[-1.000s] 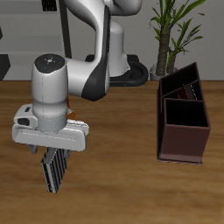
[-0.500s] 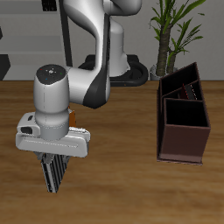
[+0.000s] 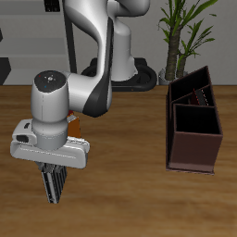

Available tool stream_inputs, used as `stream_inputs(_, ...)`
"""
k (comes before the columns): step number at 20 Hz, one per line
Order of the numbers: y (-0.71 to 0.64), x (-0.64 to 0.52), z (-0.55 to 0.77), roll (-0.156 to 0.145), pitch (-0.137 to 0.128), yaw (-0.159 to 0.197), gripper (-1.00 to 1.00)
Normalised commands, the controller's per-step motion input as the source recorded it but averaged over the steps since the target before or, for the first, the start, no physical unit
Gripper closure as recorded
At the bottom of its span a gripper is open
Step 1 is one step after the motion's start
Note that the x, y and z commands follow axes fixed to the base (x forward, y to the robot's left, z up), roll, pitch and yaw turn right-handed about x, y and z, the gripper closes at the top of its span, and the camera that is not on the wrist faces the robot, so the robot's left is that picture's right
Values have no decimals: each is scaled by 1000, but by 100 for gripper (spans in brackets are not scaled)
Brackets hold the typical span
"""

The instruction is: Place the left red book into the left desk caddy's back compartment and place the striped book into the left desk caddy's left compartment and place the right red book into the left desk caddy's front compartment

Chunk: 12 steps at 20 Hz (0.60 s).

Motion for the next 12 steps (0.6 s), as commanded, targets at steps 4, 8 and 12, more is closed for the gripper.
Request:
stream_inputs(4,37,-41,174,-21,-1,-42,100)
stream_inputs(8,177,-134,414,-13,-4,-28,100)
stream_inputs(12,316,-211,559,-40,-27,-45,100)
